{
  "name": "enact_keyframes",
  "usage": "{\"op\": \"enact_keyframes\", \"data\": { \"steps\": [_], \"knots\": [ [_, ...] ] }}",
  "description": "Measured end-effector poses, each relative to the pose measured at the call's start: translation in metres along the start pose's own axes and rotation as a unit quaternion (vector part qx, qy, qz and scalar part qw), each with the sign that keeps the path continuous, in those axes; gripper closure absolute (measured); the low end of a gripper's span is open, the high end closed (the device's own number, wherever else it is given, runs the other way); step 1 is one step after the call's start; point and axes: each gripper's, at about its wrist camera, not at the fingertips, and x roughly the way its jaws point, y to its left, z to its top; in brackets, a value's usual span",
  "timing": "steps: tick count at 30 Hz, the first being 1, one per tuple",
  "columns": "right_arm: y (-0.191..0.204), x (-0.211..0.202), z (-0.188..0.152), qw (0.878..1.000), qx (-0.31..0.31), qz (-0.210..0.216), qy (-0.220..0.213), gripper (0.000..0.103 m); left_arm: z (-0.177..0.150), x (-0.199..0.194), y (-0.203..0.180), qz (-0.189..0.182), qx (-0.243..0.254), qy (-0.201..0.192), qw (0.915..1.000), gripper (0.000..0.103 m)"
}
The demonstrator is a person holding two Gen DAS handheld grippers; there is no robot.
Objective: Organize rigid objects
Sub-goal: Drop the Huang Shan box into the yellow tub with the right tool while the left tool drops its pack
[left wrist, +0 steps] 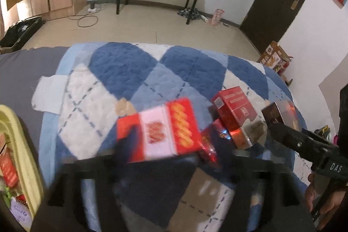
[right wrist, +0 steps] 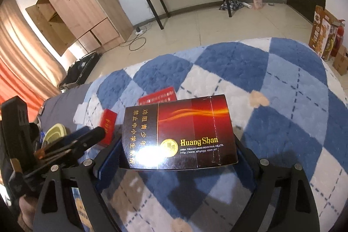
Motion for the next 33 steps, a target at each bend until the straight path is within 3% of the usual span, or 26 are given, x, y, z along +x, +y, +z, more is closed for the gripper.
{"op": "enact_keyframes", "data": {
  "steps": [1, 4, 7, 10, 14, 18, 23, 24, 28, 31, 33],
  "knots": [
    [-0.002, 0.001, -0.001, 1.000, 0.004, 0.004, 0.003, 0.012, -0.001, 0.000, 0.003, 0.001, -0.006, -0.002, 1.0000, 0.001],
    [-0.005, 0.006, -0.002, 1.000, 0.013, 0.013, 0.006, 0.012, -0.004, 0.009, 0.010, 0.020, -0.015, 0.012, 0.9996, 0.000],
    [-0.008, 0.009, -0.004, 1.000, 0.016, 0.018, 0.004, 0.012, -0.004, 0.020, 0.006, 0.005, -0.016, 0.038, 0.9992, 0.000],
    [-0.012, 0.010, -0.007, 1.000, 0.019, 0.019, 0.003, 0.012, -0.004, 0.027, -0.003, 0.041, 0.010, 0.044, 0.9982, 0.000],
    [-0.019, 0.012, -0.009, 0.999, 0.030, 0.026, 0.006, 0.012, -0.006, 0.041, 0.004, 0.044, 0.003, 0.069, 0.9966, 0.000],
    [-0.020, 0.016, -0.011, 0.999, 0.037, 0.032, 0.006, 0.012, -0.009, 0.053, 0.014, 0.021, -0.015, 0.082, 0.9963, 0.000],
    [-0.018, 0.020, -0.013, 0.999, 0.035, 0.034, 0.009, 0.012, -0.010, 0.052, 0.023, -0.004, -0.031, 0.058, 0.9979, 0.004],
    [-0.018, 0.020, -0.013, 0.999, 0.034, 0.032, 0.007, 0.012, -0.010, 0.049, 0.024, -0.006, -0.029, 0.048, 0.9984, 0.013],
    [-0.011, 0.011, -0.015, 1.000, 0.020, 0.023, -0.006, 0.012, -0.010, 0.021, 0.027, -0.018, -0.025, 0.020, 0.9993, 0.013],
    [0.018, -0.005, -0.012, 0.999, -0.037, 0.010, -0.019, 0.012, -0.010, -0.034, 0.046, -0.015, -0.023, -0.009, 0.9996, 0.013],
    [0.048, -0.015, -0.011, 0.997, -0.065, 0.026, -0.024, 0.012, -0.012, -0.079, 0.071, 0.003, -0.019, -0.023, 0.9996, 0.013]
  ]
}}
